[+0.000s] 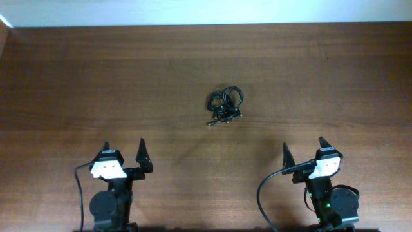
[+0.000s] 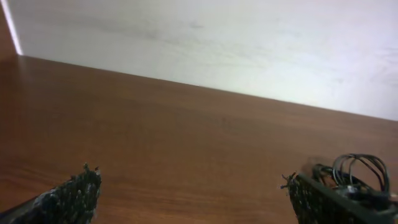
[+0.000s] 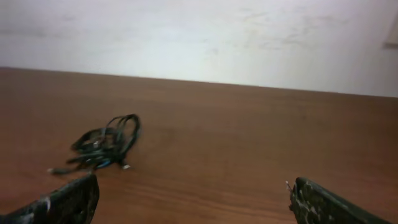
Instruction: Untangle cables
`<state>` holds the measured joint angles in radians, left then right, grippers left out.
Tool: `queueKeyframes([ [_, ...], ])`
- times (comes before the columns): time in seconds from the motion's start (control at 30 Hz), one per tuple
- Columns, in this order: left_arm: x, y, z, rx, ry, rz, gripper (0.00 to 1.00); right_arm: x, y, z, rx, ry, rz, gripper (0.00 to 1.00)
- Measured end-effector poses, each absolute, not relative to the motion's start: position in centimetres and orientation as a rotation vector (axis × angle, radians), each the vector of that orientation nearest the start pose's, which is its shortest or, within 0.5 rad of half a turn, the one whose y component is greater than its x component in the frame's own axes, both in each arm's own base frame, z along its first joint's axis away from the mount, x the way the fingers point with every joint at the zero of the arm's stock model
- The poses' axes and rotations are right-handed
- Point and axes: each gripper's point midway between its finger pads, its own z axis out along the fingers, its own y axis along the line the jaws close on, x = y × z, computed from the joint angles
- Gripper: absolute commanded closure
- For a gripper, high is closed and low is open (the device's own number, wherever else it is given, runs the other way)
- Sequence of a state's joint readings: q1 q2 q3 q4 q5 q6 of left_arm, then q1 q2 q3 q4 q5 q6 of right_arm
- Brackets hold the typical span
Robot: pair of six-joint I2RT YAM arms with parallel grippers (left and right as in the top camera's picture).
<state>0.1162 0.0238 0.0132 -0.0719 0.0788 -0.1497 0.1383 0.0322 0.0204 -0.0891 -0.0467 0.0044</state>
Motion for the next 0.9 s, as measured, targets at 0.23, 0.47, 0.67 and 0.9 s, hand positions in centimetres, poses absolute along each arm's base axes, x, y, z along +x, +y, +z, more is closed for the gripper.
queueKeyframes([
  [0.23,25.3,0.7,17.0,-0.119,1.767,-0.119,0.01,22.4,5.3,20.7,-0.208,1.688,0.215,0.01],
  [0.47,28.4,-0.1,22.9,-0.04,1.979,-0.152,0.01,21.7,6.1,26.1,-0.246,1.816,0.261,0.01],
  [0.67,33.0,-2.0,27.0,0.009,2.221,-0.295,0.01,23.2,6.9,28.3,-0.271,2.057,0.311,0.01],
  [0.9,38.5,-8.4,27.9,0.25,2.435,-0.413,0.01,26.4,7.9,30.5,-0.28,2.273,0.353,0.01],
])
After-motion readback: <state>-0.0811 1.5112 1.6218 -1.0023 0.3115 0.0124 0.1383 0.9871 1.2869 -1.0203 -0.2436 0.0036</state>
